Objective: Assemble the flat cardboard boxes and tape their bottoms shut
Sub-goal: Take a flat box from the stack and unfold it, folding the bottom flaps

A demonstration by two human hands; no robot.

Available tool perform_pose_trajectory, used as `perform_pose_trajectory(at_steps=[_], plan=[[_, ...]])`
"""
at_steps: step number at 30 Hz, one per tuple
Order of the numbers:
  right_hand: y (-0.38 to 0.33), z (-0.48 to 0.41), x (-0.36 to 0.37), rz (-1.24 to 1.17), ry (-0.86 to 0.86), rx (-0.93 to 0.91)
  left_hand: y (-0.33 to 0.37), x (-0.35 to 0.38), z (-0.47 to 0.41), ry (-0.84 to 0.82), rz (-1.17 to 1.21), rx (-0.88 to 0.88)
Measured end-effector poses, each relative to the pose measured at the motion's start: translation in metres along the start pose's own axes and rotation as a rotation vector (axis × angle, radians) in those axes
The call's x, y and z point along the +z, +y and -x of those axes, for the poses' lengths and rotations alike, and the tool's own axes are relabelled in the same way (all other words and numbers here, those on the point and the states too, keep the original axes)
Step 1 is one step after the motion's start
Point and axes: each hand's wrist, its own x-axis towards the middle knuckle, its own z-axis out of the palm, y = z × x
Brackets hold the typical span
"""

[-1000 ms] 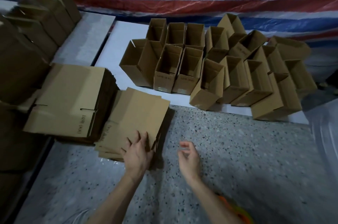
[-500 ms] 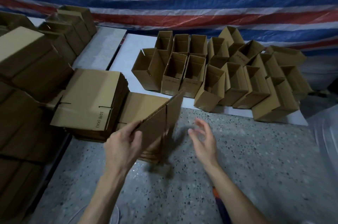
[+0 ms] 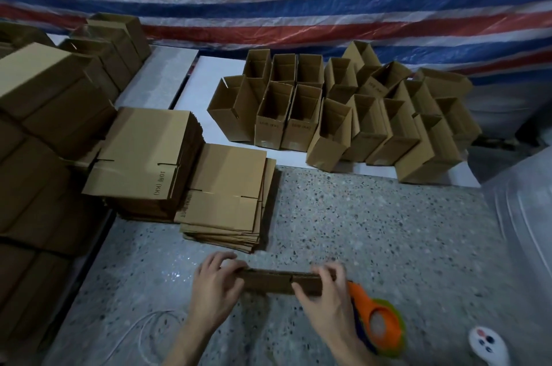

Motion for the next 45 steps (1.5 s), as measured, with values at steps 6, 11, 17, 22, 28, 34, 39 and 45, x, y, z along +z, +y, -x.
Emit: perform_pose_trajectory(at_steps=[6,11,17,22,28,34,39,45], plan=[[-0.01,0.005,0.01,0.127,0.211,-0.027,0.003,0.011,0.017,0.081,0.258,-0.097],[-0.017,0.0,0.009,0.122,0.21,-0.03,0.006,0.008,0.015,0.218,0.428,-0.233],[-0.01,-0.002,0.0,0.169,0.023,-0.076,0.005,0.009,0.012,0.247,0.494,-0.303],[-0.012,0.002,-0.003,0.179,0.005,-0.055,0.014,0.012,0.018,0.235,0.543,-0.315],[0.007,0.013,-0.007,0.004,-0.309,-0.392,0.026,0.011,0.025,0.192,0.645,-0.432],[0.029,0.031,-0.01,-0.182,-0.374,-0.411,0.036,0.023,0.035,0.017,0.471,-0.515],[0.023,0.045,0.002,-0.603,-0.202,-0.071,0.031,0.025,0.041,-0.049,0.397,-0.527],[0.029,0.048,0.001,-0.732,-0.164,0.075,0.041,0.031,0.053,-0.068,0.456,-0.565]])
